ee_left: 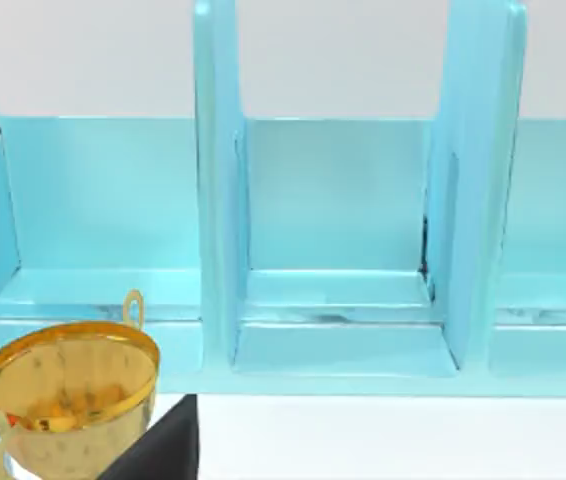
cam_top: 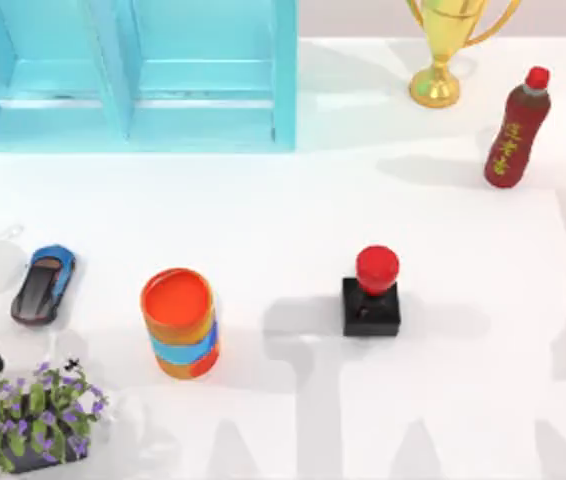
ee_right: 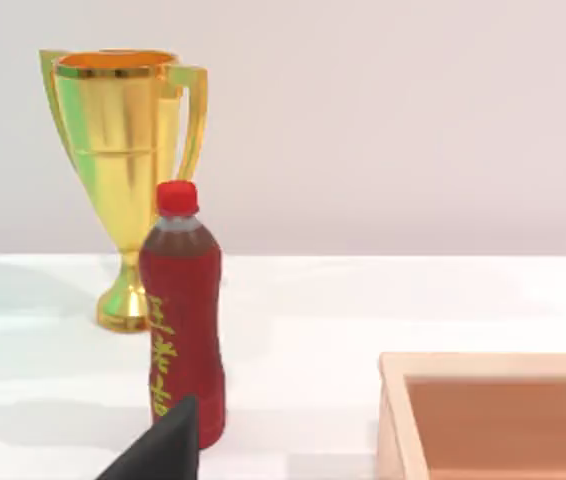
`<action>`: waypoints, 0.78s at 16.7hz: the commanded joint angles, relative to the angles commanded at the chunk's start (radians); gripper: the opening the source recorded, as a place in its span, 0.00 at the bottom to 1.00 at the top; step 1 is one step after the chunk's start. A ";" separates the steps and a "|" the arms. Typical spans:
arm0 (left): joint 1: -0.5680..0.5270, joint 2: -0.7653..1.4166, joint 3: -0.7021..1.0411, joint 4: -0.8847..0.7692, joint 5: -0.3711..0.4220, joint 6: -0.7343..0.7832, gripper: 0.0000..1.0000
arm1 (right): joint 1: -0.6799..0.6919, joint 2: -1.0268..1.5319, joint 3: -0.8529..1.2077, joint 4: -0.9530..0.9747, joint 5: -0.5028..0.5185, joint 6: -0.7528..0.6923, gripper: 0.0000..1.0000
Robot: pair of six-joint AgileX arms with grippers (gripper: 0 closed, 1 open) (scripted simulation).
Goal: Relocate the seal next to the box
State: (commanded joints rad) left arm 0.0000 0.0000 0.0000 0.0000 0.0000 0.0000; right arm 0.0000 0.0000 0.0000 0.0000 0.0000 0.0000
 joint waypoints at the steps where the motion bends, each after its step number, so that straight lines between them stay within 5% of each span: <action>1: 0.000 0.000 0.000 0.000 0.000 0.000 1.00 | 0.000 0.000 0.000 0.000 0.000 0.000 1.00; 7: 0.000 0.000 0.000 0.000 0.000 0.000 1.00 | 0.044 0.146 0.139 -0.098 -0.001 0.042 1.00; 13: 0.000 0.000 0.000 0.000 0.000 0.000 1.00 | 0.173 0.577 0.549 -0.388 -0.001 0.168 1.00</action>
State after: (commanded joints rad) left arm 0.0000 0.0000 0.0000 0.0000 0.0000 0.0000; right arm 0.1734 0.5772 0.5493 -0.3885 -0.0009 0.1677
